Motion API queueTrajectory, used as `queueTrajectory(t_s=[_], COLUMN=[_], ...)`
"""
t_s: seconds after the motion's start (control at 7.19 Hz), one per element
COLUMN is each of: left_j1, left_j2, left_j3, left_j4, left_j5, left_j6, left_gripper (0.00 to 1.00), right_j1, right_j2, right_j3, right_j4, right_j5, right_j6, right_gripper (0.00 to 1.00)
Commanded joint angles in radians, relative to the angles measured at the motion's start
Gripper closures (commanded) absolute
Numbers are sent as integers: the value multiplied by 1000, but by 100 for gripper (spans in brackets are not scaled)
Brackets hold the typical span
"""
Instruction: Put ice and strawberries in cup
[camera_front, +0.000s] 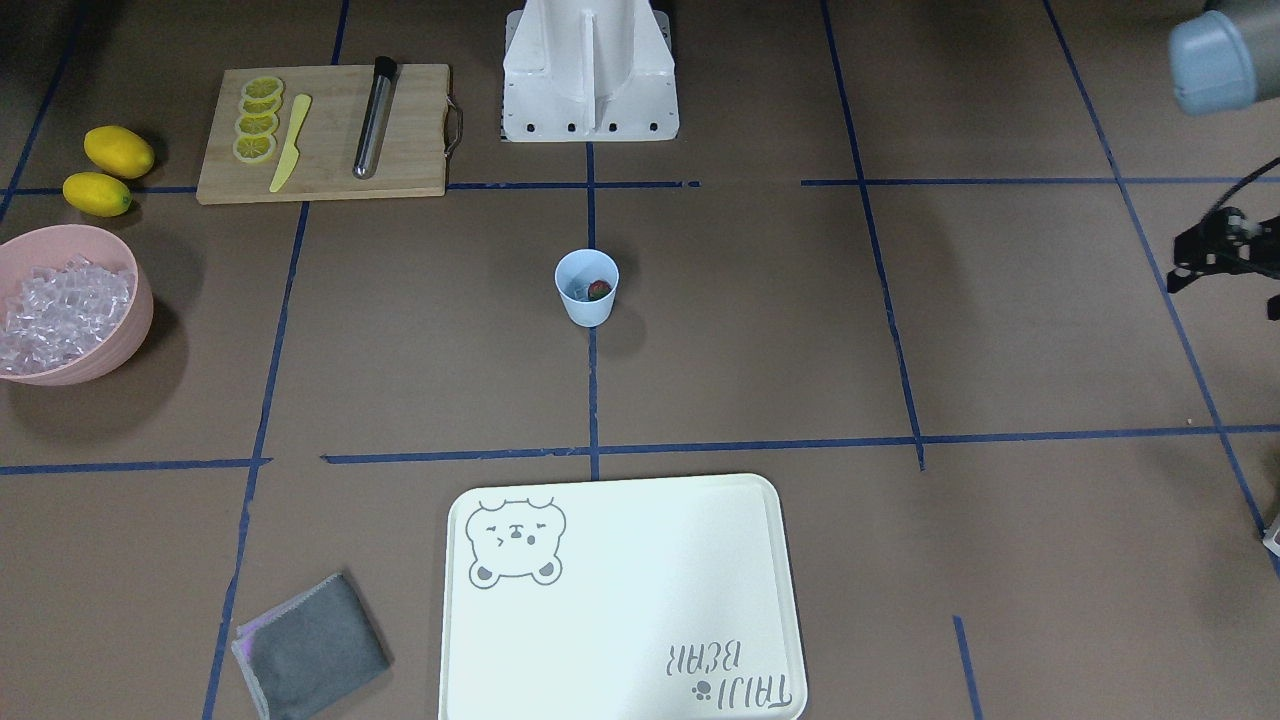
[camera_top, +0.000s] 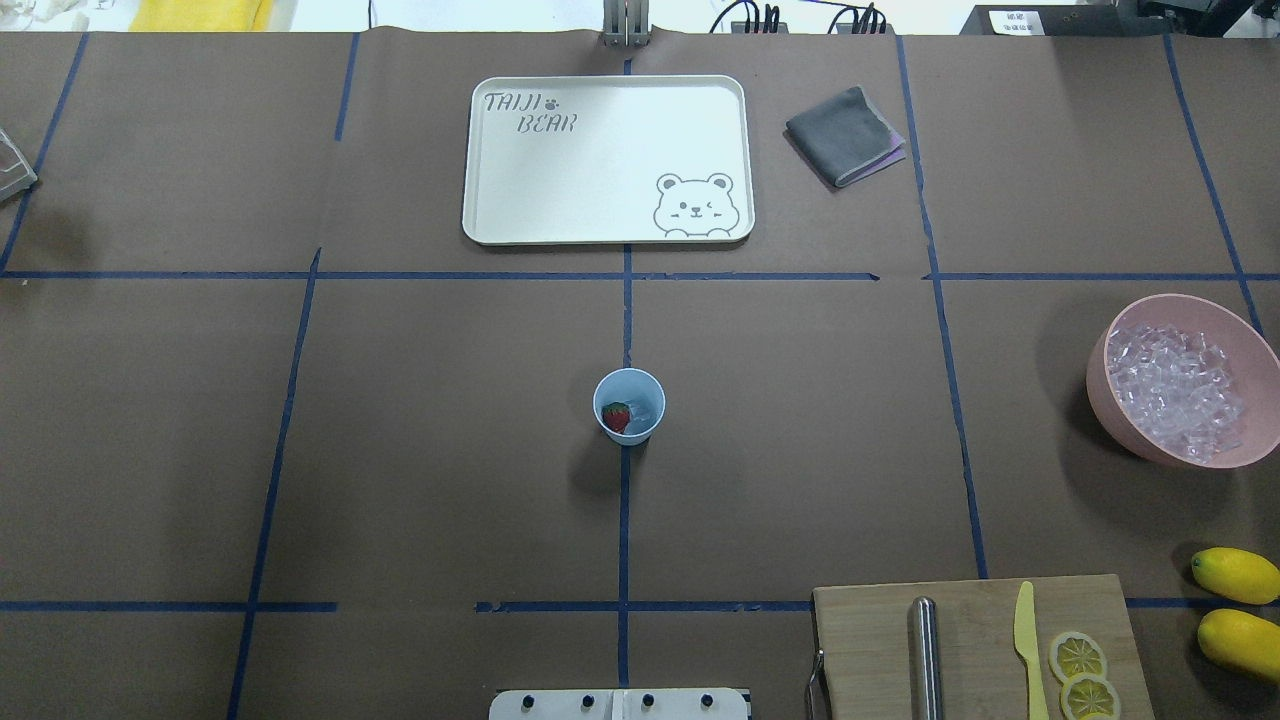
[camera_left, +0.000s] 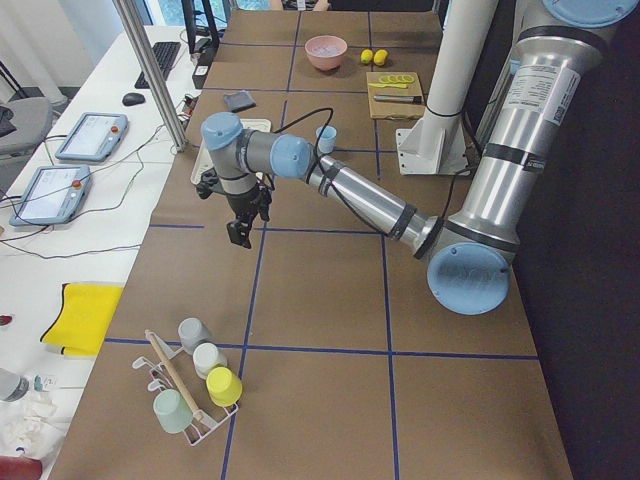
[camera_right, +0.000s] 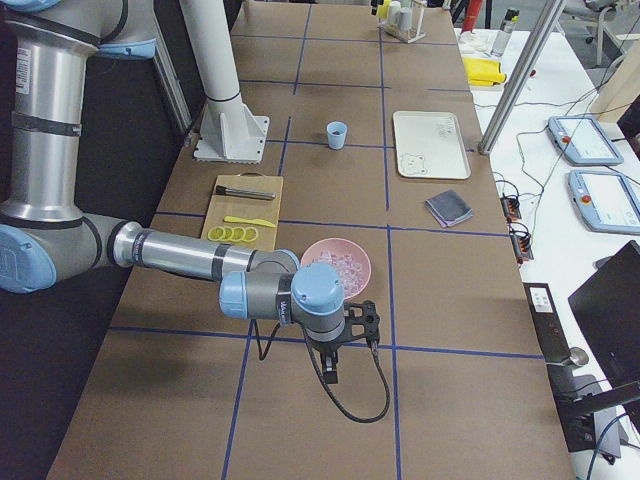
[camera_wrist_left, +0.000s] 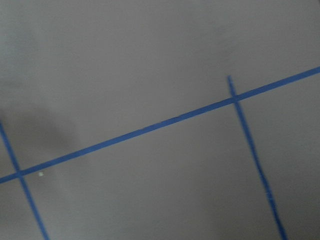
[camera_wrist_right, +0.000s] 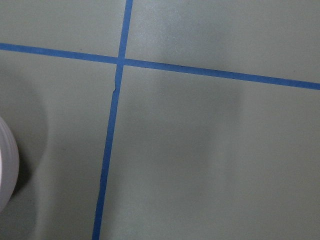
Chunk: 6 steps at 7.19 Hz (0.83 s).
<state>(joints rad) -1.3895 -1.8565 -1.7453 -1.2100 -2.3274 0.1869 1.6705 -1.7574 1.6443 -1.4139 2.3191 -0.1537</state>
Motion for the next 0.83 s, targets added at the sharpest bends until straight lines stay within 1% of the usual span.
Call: queueTrajectory(t_s=[0.0,0.14,0.28,0.42,0.56,0.7], left_j1=[-155,-222,-264,-275,-275,-275], left_j2=[10,13,28,121,158,192], left_j3=[160,244,318,319,317,259], left_j4=[-3,-3,-26,-121,-211,-220], left_j5=[-15,-26,-30,-47,-64,-63], left_j6=[266,266,278,270,206,133], left_gripper=[0,0,0,0,0,0], right_j1=[0,0,0,0,0,0], right_j2=[-1,-1,-1,-1,-1,-1], right_j3=[0,0,0,0,2,2], right_j4=[1,1,1,3,3,3], right_j5=[-1,-1,-1,-1,0,0], right_j6=[-1,0,0,2,2,2], right_gripper=[0,0,0,0,0,0])
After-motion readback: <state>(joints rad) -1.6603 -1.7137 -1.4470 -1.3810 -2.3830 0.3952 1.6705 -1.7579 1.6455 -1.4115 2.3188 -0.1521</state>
